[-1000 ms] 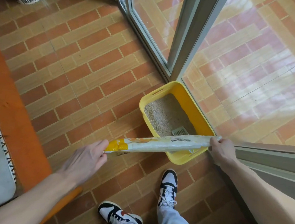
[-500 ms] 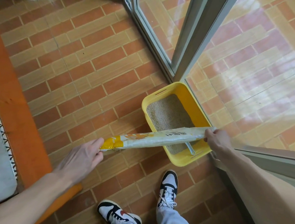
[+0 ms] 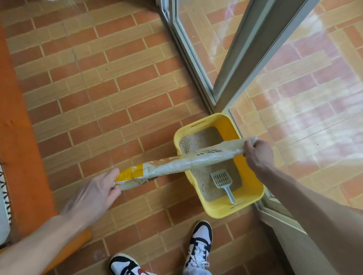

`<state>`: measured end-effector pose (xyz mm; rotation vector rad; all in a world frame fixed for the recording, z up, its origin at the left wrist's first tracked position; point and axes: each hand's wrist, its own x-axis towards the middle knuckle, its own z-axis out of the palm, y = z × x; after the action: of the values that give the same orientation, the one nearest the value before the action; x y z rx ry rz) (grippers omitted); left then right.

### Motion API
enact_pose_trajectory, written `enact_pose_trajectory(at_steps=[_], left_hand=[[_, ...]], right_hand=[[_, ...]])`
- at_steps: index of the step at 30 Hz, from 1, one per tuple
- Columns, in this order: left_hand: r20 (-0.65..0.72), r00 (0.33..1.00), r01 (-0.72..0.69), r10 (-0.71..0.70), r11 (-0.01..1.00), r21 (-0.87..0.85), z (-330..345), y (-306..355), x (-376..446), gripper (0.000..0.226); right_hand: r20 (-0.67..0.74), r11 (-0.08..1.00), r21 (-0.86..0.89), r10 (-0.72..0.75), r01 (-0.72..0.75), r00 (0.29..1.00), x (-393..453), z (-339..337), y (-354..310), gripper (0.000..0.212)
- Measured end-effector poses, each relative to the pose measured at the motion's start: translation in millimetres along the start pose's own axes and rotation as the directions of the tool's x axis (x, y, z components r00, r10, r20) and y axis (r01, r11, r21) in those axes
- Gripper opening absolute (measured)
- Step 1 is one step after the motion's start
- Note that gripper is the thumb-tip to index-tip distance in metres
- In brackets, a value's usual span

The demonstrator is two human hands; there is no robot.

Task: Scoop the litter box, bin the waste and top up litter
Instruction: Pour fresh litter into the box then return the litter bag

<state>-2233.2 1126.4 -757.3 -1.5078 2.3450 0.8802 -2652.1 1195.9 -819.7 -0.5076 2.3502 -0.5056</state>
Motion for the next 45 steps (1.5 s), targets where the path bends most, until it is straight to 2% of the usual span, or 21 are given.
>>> enact_pose_trajectory(at_steps=[7,12,18,23,28,34,38,40,45], left_hand=[[-0.034,0.995,-0.091,0.092,0.995,0.048,-17.8,3.6,10.3,0.026],[-0.024,0.990,-0.134,0.136,0.989,0.061,-12.6,8.3,12.7,0.027],[-0.021,0.972,-0.230,0.232,0.970,0.076,-4.1,9.8,10.3,0.028],[0.014,0.982,-0.190,0.189,0.979,0.071,6.2,-0.4,-2.9,0.019],[0.071,0.985,-0.157,0.155,0.987,0.026,12.4,-14.8,-21.2,0.039],[0.111,0.987,-0.122,0.118,0.992,0.036,11.9,-28.0,-38.8,0.036],[0.111,0.991,-0.082,0.077,0.996,0.036,12.5,-38.3,-48.1,0.030],[0.113,0.992,-0.065,0.061,0.997,0.033,12.9,-41.0,-52.0,0.030],[0.097,0.995,-0.025,0.023,1.000,0.018,11.4,-38.8,-57.0,0.033]], right_hand=[[-0.021,0.995,0.055,0.080,-0.079,0.997,12.8,-3.2,-3.7,0.039],[-0.054,0.985,0.075,0.163,-0.158,0.985,6.5,-7.2,17.7,0.041],[-0.069,0.978,-0.048,0.199,-0.203,0.978,-8.7,-12.5,46.8,0.040],[-0.005,0.970,-0.164,0.183,-0.181,0.983,-27.5,-9.9,64.3,0.041],[0.048,0.956,-0.265,0.144,-0.126,0.988,-52.1,3.3,79.5,0.042],[0.080,0.965,-0.229,0.153,-0.131,0.985,-74.7,14.6,84.8,0.043],[0.020,0.991,-0.121,0.055,-0.052,0.998,-84.7,19.9,77.2,0.043],[0.015,0.992,-0.123,0.019,-0.017,1.000,-88.4,21.6,72.3,0.041],[0.002,0.999,-0.053,0.009,-0.009,1.000,-90.1,18.3,47.6,0.038]])
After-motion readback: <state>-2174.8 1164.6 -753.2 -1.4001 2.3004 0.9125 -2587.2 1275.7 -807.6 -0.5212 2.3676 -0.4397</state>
